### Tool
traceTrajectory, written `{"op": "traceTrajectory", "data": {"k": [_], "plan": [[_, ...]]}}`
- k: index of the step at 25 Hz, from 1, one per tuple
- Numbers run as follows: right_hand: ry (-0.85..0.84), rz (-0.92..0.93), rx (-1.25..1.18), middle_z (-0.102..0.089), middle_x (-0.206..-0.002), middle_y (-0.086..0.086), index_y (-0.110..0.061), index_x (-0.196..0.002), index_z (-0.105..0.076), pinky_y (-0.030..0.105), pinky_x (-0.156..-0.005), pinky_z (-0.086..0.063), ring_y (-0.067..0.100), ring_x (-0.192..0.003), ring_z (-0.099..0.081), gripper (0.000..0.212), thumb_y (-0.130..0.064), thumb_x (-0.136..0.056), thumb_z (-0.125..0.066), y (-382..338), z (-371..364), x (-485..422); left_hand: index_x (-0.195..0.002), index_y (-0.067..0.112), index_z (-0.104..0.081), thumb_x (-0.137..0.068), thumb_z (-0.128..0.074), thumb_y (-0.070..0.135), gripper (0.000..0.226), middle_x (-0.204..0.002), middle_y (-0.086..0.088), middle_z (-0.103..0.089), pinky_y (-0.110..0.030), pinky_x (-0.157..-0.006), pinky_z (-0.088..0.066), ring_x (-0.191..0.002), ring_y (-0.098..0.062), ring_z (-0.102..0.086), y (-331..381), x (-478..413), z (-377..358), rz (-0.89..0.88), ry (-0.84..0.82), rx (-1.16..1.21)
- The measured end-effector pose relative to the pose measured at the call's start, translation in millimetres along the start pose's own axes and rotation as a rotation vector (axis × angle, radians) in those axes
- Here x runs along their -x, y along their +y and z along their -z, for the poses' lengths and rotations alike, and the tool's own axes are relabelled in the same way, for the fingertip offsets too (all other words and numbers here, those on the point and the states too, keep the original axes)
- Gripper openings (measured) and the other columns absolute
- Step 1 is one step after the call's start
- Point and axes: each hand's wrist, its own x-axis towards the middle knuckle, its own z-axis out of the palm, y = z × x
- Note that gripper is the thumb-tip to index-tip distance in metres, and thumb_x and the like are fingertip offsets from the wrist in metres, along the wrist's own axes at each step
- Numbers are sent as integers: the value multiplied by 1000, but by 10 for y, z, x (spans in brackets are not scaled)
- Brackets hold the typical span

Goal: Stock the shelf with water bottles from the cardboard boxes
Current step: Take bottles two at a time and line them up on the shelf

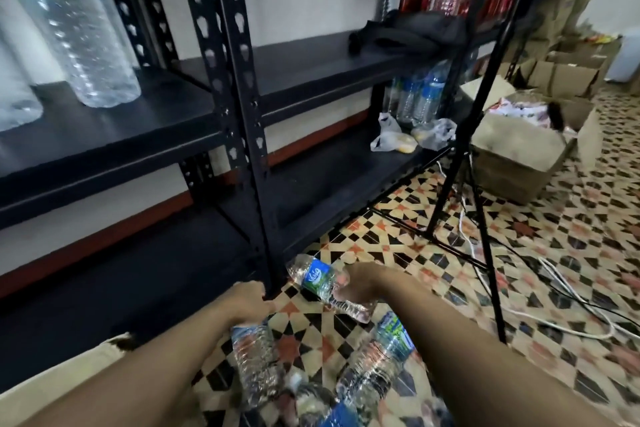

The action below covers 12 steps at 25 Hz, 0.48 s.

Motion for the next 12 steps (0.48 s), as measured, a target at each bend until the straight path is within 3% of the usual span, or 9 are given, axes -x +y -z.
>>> {"op": "traceTrajectory", "data": {"k": [3, 5, 6, 8, 10, 12], "plan": [[-29, -17, 11, -61, -129, 15, -15, -114, -58, 42, -104, -44, 28, -112, -58, 26, -34, -100, -48, 178, -155, -539, -128, 4, -58, -99, -44, 42, 50, -128, -13, -61, -29, -74, -45, -108, -26, -61, -168, -570, -312, 110, -32, 29], [-35, -47, -10, -55, -135, 14, -13, -131, -53, 47, -111, -37, 31, -125, -53, 39, -36, -99, -50, 247, -316, -914, -128, 8, -60, -96, -48, 47, 52, -128, -11, -62, -25, -72, -45, -105, -24, -63, -310, -851, -554, 218, -36, 64], [-46, -55, -6, -54, -134, 12, -14, -137, -48, 51, -113, -34, 32, -128, -51, 45, -36, -98, -51, 276, -404, -1067, -132, 10, -59, -95, -49, 53, 57, -134, -11, -59, -24, -76, -45, -110, -25, -62, -360, -936, -664, 276, -41, 98], [-32, -101, -58, -55, -128, 11, -18, -141, -43, 48, -104, -42, 29, -119, -55, 53, -35, -93, -58, 336, -586, -1361, -139, 9, -54, -95, -44, 62, 69, -142, -12, -54, -25, -85, -46, -122, -26, -59, -423, -1054, -876, 384, -65, 163], [18, -170, -137, -48, -140, 12, -27, -151, -29, 46, -101, -45, 30, -121, -52, 75, -41, -86, -66, 365, -735, -1601, -139, 10, -52, -90, -49, 69, 77, -142, -13, -54, -24, -88, -47, -123, -26, -58, -475, -1148, -1060, 451, -49, 297], [46, -220, -43, -29, -157, 14, -32, -157, -12, 61, -114, -26, 43, -143, -27, 94, -51, -83, -68, 410, -858, -1796, -150, 8, -38, -79, -52, 79, 101, -149, -16, -45, -29, -101, -46, -130, -31, -52, -583, -1327, -1304, 503, -35, 415]]}}
